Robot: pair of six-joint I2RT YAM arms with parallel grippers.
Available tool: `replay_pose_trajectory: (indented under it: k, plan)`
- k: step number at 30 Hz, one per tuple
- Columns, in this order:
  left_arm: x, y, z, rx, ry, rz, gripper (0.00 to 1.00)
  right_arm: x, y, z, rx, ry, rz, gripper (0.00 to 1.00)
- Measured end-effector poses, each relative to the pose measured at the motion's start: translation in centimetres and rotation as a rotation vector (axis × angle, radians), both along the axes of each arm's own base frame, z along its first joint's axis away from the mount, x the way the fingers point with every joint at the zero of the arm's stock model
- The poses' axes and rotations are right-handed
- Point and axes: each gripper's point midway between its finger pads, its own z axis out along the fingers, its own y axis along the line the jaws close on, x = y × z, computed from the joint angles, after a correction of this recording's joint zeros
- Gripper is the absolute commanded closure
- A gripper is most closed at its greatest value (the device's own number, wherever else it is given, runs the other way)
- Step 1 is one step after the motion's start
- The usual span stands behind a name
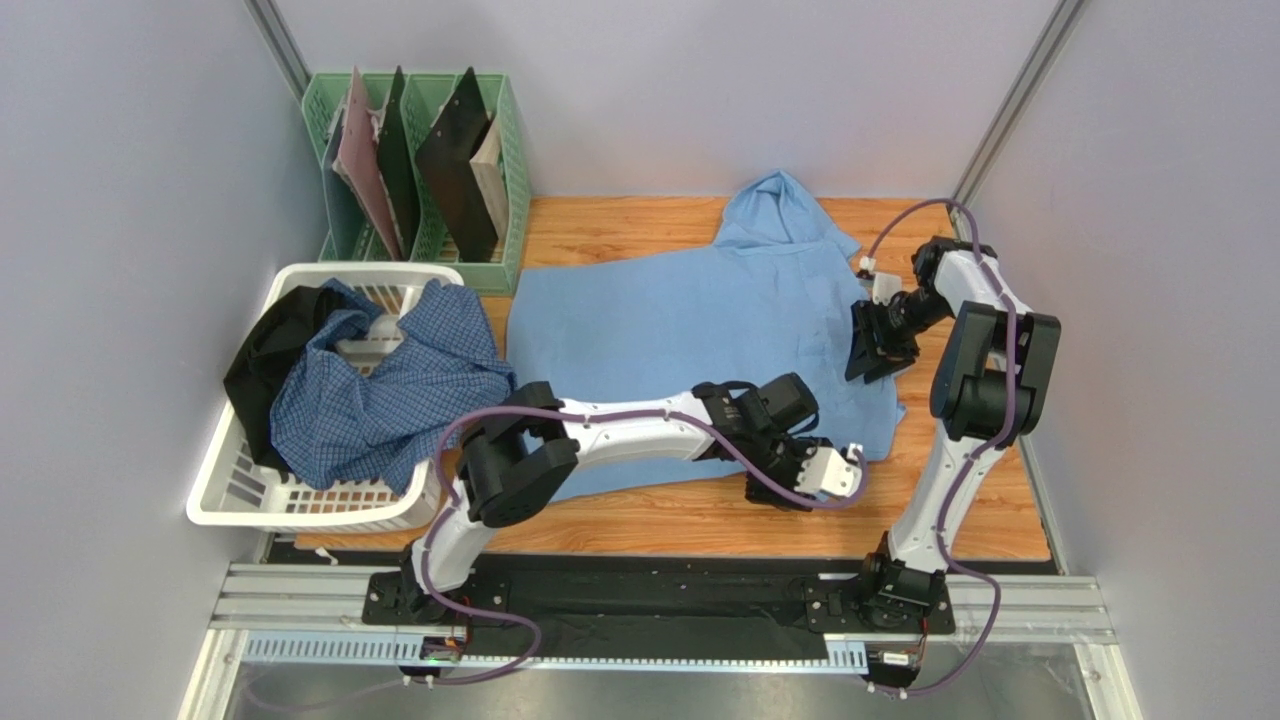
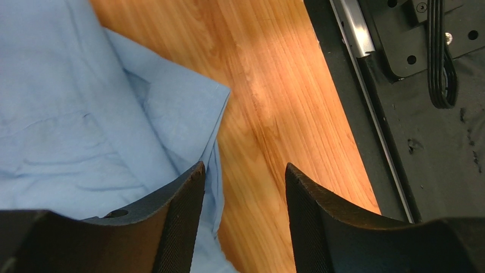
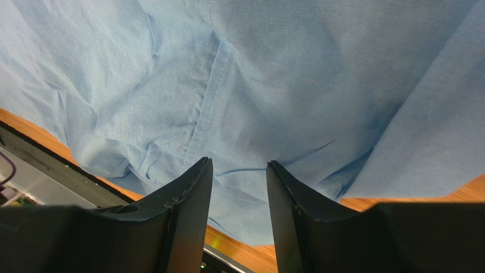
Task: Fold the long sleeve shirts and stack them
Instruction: Flatten the shirt out
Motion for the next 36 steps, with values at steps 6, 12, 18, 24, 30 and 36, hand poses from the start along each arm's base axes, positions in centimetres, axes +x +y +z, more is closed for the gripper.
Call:
replay_pose_trajectory:
  k: [6,12,18,24,30,36]
  plan:
    - [-0.7,-2.9,-1.5,0.004,-0.073,-0.019,0.35,-0.3,0.4,-1.5,0.024,0.061,-0.031,0.57]
    - [0.0,-4.5,-2.8,0.007,-0.156,0.025,0.38,-0.4,0.6,-1.8,0.035,0.080,-0.046,0.57]
    - [1.9,-5.6,-3.7,0.016,-0.214,0.111,0.76,-0.5,0.5,-1.9,0.035,0.085,-0.048,0.57]
    - [2.7,-5.7,-3.6,-0.001,-0.238,0.160,1.00,-0.8,0.5,-2.6,0.034,0.107,-0.050,0.57]
    - [-2.4,-0.9,1.7,-0.035,-0.083,0.023,1.00,-0.8,0.3,-2.8,0.024,0.127,-0.067,0.57]
    - [-8.2,2.3,17.0,-0.302,0.063,-0.196,1.00,-0.3,-0.4,-2.8,-0.003,0.129,-0.084,0.57]
